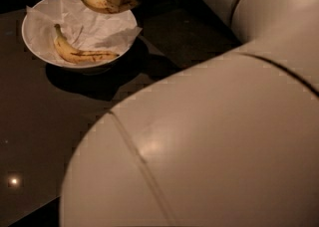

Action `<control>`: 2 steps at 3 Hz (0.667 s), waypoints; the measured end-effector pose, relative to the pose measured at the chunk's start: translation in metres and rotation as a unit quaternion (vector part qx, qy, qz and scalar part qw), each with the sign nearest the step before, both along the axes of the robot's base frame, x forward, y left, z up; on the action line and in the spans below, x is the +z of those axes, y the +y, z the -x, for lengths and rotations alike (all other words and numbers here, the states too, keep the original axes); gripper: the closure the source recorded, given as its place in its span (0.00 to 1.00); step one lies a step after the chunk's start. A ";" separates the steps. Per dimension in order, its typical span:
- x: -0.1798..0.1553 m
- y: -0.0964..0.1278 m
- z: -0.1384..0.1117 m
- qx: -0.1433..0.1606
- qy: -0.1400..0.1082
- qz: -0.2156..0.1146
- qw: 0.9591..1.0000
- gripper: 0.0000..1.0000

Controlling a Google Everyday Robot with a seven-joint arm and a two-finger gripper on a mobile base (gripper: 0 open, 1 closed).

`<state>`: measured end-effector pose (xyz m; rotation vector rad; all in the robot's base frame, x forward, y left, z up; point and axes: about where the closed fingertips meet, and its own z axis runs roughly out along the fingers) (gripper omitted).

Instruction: Pick banana from white bowl

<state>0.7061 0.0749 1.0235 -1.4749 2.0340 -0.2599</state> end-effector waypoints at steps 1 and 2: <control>0.000 0.000 0.000 0.000 0.000 0.000 1.000 1.00; 0.003 -0.009 0.011 -0.019 0.002 -0.016 1.000 1.00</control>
Offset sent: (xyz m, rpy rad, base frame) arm -0.0596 0.0045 -0.0010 0.0916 0.0060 -0.0750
